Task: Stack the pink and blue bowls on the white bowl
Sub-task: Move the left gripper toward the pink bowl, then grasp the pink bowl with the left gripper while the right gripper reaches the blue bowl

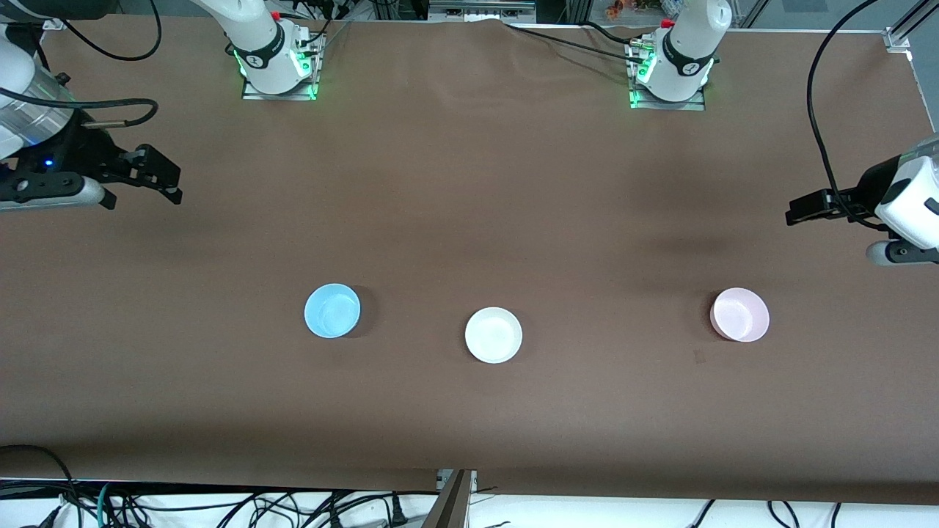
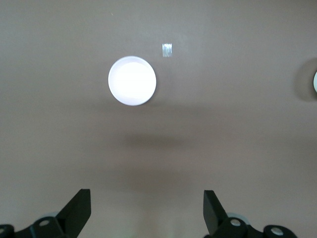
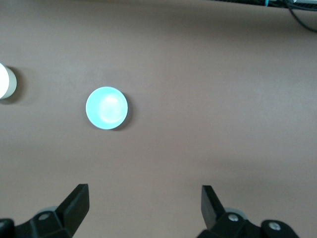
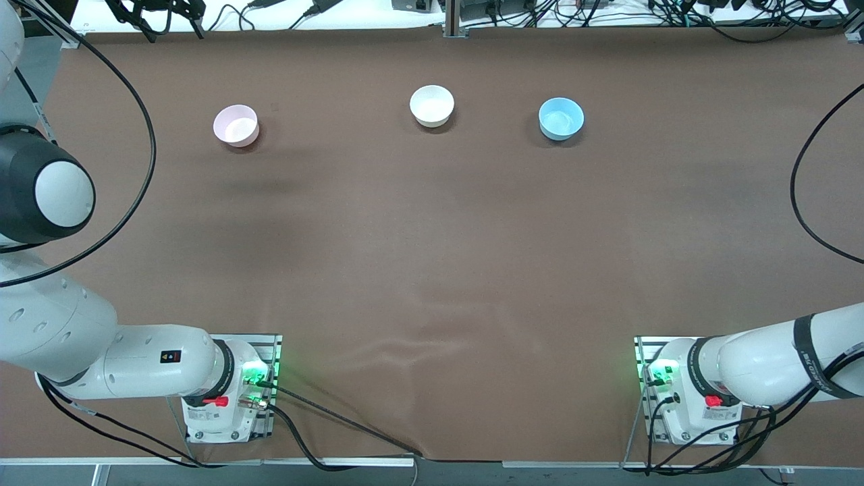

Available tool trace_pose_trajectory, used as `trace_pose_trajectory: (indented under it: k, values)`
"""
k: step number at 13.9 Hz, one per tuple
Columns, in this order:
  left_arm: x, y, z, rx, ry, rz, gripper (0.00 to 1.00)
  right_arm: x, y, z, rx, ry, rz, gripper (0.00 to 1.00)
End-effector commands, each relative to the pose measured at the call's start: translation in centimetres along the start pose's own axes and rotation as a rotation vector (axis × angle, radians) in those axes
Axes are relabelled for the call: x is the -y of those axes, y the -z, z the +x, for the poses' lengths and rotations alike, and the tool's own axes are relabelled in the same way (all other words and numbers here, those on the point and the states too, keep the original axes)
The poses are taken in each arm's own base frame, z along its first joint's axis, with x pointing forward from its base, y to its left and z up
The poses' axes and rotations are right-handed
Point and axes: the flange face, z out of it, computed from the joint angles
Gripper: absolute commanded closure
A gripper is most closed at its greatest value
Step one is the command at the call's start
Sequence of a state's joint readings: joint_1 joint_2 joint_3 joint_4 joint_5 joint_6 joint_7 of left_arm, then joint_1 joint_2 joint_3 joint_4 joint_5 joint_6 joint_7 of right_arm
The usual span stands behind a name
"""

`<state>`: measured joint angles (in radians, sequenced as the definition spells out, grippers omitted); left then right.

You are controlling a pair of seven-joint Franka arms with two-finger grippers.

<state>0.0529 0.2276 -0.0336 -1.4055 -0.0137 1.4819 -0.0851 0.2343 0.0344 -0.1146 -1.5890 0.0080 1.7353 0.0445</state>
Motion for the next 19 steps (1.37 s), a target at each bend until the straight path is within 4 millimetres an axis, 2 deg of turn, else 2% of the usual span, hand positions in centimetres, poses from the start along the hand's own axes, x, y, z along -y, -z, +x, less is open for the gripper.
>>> trace_pose_trajectory:
  k: [1, 5, 7, 9, 12, 13, 15, 19]
  values:
    - [4.0, -3.4, 1.1, 0.001, 0.057, 0.011, 0.0, 0.0, -0.1, 0.6, -0.017, -0.005, 0.003, 0.0]
    - [8.1, -10.8, 3.7, -0.013, 0.061, -0.068, 0.0, 0.0, -0.2, 0.5, -0.011, -0.007, 0.006, 0.0]
    - [8.9, -15.1, 5.0, -0.01, 0.02, -0.07, 0.0, -0.1, -0.3, 0.5, -0.008, -0.009, 0.006, 0.0]
    - [10.9, -19.4, 6.9, -0.024, 0.017, -0.073, 0.0, -0.1, -0.2, 0.5, -0.011, -0.006, -0.002, 0.0]
    - [12.7, -25.0, 8.9, -0.052, 0.0, -0.105, 0.0, 0.0, -0.2, 0.7, -0.022, -0.007, -0.001, 0.0]
    - [12.9, -26.6, 9.4, -0.059, -0.014, -0.103, 0.0, 0.1, -0.2, 0.8, -0.025, -0.01, -0.004, 0.0]
    - [13.9, -28.5, 10.0, -0.076, -0.021, -0.115, 0.0, 0.2, -0.2, 1.0, -0.043, -0.012, 0.0, 0.0]
    - [14.0, -32.7, 11.2, -0.123, -0.021, -0.122, 0.02, 0.1, -0.3, 1.3, -0.055, -0.007, 0.007, 0.0]
